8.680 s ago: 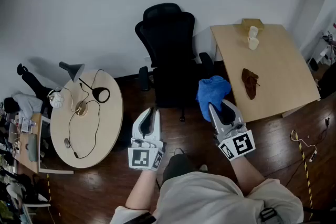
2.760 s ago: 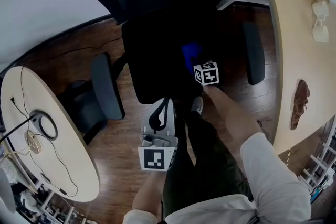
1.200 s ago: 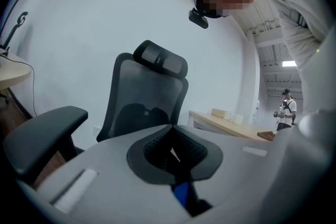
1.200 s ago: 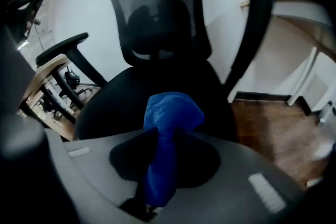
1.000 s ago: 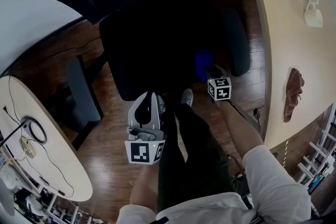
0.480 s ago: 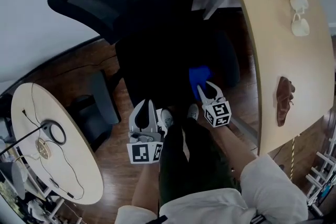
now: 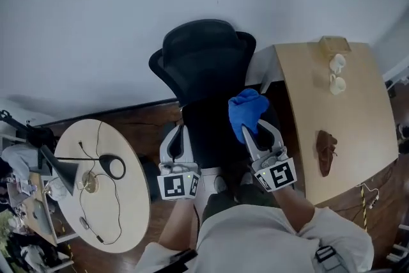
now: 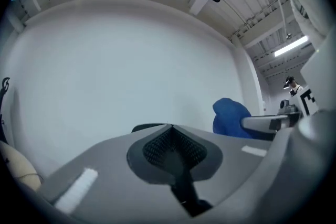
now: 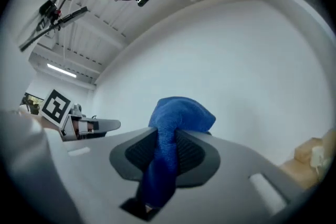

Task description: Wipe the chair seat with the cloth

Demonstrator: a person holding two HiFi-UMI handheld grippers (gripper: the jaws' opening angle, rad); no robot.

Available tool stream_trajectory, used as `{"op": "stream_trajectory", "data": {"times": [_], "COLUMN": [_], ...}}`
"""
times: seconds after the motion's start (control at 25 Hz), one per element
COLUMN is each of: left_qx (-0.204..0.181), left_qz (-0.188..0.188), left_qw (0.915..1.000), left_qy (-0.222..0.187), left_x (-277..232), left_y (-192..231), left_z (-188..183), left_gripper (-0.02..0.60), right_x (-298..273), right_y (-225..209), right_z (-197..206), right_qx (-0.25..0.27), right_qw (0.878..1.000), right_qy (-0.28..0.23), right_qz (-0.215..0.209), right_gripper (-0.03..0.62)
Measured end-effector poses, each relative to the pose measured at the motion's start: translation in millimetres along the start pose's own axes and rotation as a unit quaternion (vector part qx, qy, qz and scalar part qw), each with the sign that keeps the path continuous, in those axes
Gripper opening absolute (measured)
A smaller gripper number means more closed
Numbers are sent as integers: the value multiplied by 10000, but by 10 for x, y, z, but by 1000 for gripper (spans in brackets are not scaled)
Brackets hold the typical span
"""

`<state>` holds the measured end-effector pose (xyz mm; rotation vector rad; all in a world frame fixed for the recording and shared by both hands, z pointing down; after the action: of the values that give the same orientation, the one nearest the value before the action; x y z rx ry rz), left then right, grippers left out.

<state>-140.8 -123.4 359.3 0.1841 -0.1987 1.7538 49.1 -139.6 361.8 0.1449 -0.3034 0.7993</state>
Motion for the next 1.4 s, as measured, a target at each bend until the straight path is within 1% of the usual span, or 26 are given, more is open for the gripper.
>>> {"op": "stream_trajectory", "data": {"times": [0.08,0.16,0.24,0.32,0.48,0.72,0.76,0.84,0.88,0.96,1.0,1.04,1.12,1.24,1.28,1.36,1.4], "left_qx": [-121,-187,-260,-363,-382,-352,-410,-636,-637,-451,-419,-422,-479,-692,-676,-605,-601], "left_qz": [66,179,280,312,188,258,295,436,494,549,579,615,675,738,734,686,650], "left_qw": [9993,9977,9956,9947,9971,9969,9974,9970,9967,9964,9955,9947,9941,9943,9941,9927,9922], "left_qy": [-361,-628,-856,-911,-637,-656,-519,26,57,-454,-625,-708,-698,-328,-436,-786,-872], "left_x": [231,498,645,665,669,777,808,849,834,800,834,907,1120,1549,1697,2031,2226], "left_y": [-166,-331,-431,-475,-472,-454,-435,-399,-389,-406,-437,-484,-600,-828,-937,-1182,-1308], "left_z": [-538,-988,-1346,-1538,-1517,-1455,-1413,-1268,-1268,-1443,-1517,-1565,-1597,-1532,-1574,-1700,-1737], "left_gripper": [26,26,26,26,26,26,26,26,27,32,32,32,32,37,40,40,40], "right_x": [189,417,509,501,499,531,537,541,532,539,586,670,904,1348,1520,1911,2128], "right_y": [199,396,527,580,610,667,693,713,705,691,702,727,805,976,1042,1182,1261], "right_z": [-612,-1090,-1433,-1630,-1709,-1728,-1733,-1727,-1720,-1717,-1725,-1735,-1758,-1816,-1846,-1914,-1947], "right_qx": [166,261,377,487,563,622,636,660,657,638,639,635,622,623,636,635,634], "right_qw": [9989,9973,9960,9947,9943,9947,9947,9952,9955,9959,9959,9957,9954,9951,9949,9944,9941], "right_qy": [-431,-685,-804,-885,-877,-798,-779,-717,-681,-638,-639,-656,-698,-733,-760,-839,-874], "right_qz": [-89,-76,-117,-206,-238,-207,-191,-111,-54,56,104,150,221,207,175,105,68], "right_gripper": [92,92,93,94,94,94,94,94,94,94,94,94,94,94,94,94,94]}}
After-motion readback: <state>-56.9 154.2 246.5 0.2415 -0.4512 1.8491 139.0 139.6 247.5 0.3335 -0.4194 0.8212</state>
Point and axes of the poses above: the fingertips, and each gripper's own axes: x backward along the fingers, y to its left, z out of its underside, the point moved 2 cm from there along x, backward along the fingers
